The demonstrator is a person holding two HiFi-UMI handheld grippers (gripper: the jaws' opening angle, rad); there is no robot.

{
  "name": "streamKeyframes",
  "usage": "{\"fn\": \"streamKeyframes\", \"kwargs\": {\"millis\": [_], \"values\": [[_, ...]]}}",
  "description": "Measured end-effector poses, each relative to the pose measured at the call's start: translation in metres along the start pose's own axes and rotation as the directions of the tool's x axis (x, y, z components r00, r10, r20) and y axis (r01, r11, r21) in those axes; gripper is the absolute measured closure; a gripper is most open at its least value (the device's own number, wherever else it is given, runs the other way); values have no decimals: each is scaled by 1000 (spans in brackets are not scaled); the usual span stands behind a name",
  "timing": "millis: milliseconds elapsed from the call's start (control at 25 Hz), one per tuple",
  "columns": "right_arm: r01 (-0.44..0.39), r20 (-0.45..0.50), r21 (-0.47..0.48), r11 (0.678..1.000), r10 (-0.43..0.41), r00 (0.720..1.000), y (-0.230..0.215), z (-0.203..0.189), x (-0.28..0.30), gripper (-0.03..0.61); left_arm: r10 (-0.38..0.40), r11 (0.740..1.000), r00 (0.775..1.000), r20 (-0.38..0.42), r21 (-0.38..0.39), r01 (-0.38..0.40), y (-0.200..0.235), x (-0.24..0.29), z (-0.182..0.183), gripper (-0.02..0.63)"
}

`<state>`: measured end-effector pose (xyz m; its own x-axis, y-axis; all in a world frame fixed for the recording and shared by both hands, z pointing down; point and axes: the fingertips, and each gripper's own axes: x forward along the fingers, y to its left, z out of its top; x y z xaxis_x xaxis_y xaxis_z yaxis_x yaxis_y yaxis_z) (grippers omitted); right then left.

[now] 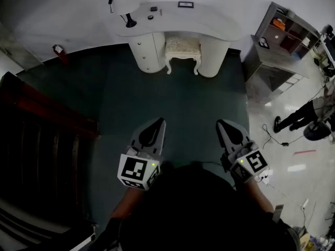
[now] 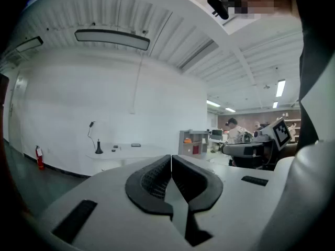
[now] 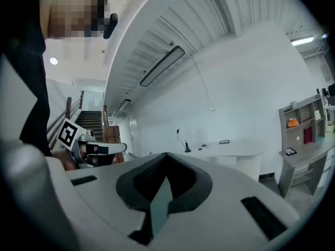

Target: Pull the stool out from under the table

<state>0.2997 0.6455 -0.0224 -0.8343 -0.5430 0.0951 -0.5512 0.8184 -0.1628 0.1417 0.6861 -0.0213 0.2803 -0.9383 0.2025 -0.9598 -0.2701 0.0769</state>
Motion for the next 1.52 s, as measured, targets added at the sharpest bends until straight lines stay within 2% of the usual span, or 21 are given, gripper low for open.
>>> {"fn": "streamKeyframes", "kwargs": {"millis": [160, 320, 600, 800, 960, 1080, 1240, 1520], "values": [[-4, -2, 9, 1000, 4, 1000, 3, -1, 2, 561, 0, 1000, 1000, -1, -12, 0, 1, -3, 1, 597], [-25, -19, 13, 1000, 26, 999, 13, -8, 12, 561, 2, 998, 1000, 17, -62, -1, 12, -16, 1, 597], [-89, -8, -14, 996, 89, 996, 70, -8, 51, 561, 65, 996, 998, 9, -57, -65, 68, -66, -9, 597], [-128, -41, -70, 989, 125, 991, 113, -14, 76, 561, 59, 997, 998, -7, -44, -59, 98, -88, -16, 597], [-126, -93, -23, 992, 123, 988, 127, -31, 89, 561, 58, 997, 998, -20, -52, -59, 119, -95, -23, 597], [-132, -139, -2, 991, 130, 982, 127, -42, 95, 560, 59, 997, 998, -15, -58, -60, 127, -93, -25, 597], [-123, -148, 30, 992, 126, 981, 114, -46, 106, 560, 43, 996, 998, -35, -74, -45, 132, -75, -32, 597], [-112, -150, 63, 992, 121, 981, 64, -50, 134, 560, 11, 998, 998, -55, -68, -15, 136, -14, -29, 597]]}}
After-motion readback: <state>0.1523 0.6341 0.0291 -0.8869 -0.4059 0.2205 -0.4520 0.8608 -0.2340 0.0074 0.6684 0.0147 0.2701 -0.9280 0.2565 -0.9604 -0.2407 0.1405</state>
